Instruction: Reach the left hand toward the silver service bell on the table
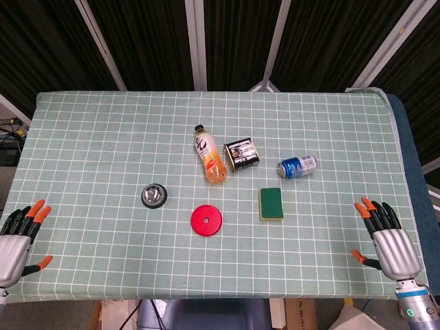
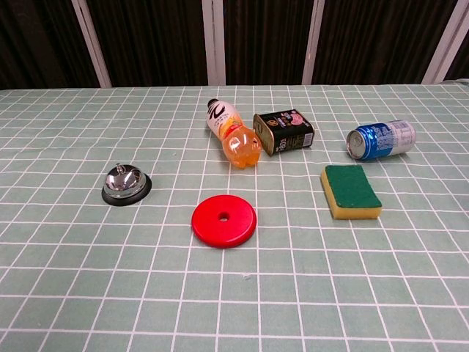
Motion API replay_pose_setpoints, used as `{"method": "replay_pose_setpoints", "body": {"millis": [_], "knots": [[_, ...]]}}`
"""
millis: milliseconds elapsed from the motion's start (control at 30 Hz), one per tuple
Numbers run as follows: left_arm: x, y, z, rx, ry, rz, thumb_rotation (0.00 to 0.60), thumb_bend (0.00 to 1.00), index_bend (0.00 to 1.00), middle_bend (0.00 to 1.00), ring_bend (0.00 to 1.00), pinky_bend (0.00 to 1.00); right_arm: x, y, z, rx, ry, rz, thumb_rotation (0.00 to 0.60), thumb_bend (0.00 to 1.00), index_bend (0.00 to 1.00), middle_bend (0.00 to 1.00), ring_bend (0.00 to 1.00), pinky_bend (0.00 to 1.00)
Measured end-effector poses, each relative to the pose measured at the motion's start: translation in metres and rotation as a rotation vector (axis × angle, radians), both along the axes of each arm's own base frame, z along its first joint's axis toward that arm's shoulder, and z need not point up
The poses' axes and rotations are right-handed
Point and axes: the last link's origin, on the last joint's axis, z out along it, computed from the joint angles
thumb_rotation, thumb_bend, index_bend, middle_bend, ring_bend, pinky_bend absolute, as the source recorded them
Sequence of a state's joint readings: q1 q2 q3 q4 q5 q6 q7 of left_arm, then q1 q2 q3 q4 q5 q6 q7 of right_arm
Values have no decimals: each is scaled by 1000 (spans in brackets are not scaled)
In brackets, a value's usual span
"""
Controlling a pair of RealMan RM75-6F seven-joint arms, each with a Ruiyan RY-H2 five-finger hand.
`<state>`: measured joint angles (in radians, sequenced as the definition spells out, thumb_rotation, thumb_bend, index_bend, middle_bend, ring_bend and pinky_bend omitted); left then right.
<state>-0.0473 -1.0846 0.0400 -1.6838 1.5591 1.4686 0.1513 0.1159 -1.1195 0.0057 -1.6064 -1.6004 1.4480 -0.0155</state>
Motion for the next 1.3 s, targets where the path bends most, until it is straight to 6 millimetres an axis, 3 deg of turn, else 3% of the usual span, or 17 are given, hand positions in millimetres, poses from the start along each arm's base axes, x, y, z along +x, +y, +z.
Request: {"method": "replay_pose_setpoints", "body": {"millis": [733, 933, 1033, 1200, 1300], "knots": [[0, 1, -3, -19, 7, -1, 600, 154, 0, 0, 0, 0, 0, 0, 0, -14, -5, 7, 600, 220, 0, 0, 0, 0], [3, 8, -7, -32, 12, -21, 600, 200, 0, 0, 0, 0, 0, 0, 0, -16, -11, 0, 600, 220, 0, 0, 0, 0], [7, 16, -11, -62, 14, -41, 600, 278, 0, 0, 0, 0, 0, 0, 0, -13, -11, 5, 600, 220, 0, 0, 0, 0], [21, 39, -21, -120, 41, -104, 600, 521, 0, 0, 0, 0, 0, 0, -1, -9, -13, 1, 600, 220, 0, 0, 0, 0], [35, 56, -31, -159, 51, -139, 600, 597, 0, 0, 0, 0, 0, 0, 0, -12, -17, -3, 600, 220, 0, 0, 0, 0]]}}
